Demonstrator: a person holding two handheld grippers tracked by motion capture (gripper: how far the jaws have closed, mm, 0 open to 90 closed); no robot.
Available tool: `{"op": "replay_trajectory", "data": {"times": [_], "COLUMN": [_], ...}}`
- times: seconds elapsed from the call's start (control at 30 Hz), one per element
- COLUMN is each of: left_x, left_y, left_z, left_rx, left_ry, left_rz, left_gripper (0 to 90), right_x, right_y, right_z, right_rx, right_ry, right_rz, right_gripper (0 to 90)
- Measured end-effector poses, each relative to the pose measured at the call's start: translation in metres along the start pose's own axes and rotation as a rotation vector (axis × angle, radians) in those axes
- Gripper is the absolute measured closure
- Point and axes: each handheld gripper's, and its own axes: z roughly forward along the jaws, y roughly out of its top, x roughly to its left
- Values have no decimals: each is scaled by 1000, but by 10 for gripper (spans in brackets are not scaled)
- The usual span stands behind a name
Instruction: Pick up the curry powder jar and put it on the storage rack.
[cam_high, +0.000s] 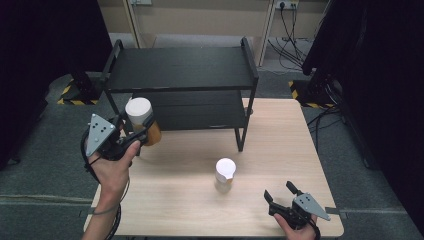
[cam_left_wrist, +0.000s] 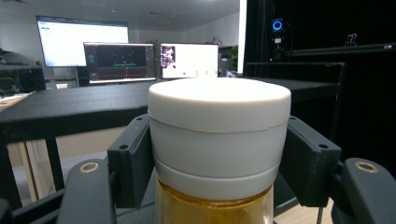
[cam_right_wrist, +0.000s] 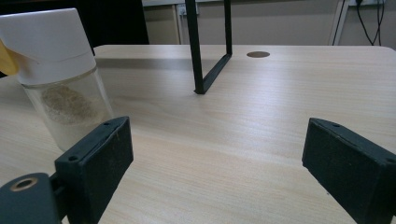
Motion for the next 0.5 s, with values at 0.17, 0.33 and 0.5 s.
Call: {"op": "replay_trajectory", "data": {"times": [0.17,0.33,0.5], "left_x": [2,4,8], "left_y": [7,17,26], "left_z": [1,1,1], "left_rx": [-20,-30,-39], "left_ry": [14,28,36], "left_rz": [-1,7,9], "left_gripper": [335,335,335], "right_x": [0,0,0], "right_y": [0,-1,0], "right_z": [0,0,0], "right_rx": [-2,-3,-1], "right_ry": [0,0,0], "right_rz": [6,4,5], "right_gripper": [90,90,90]}}
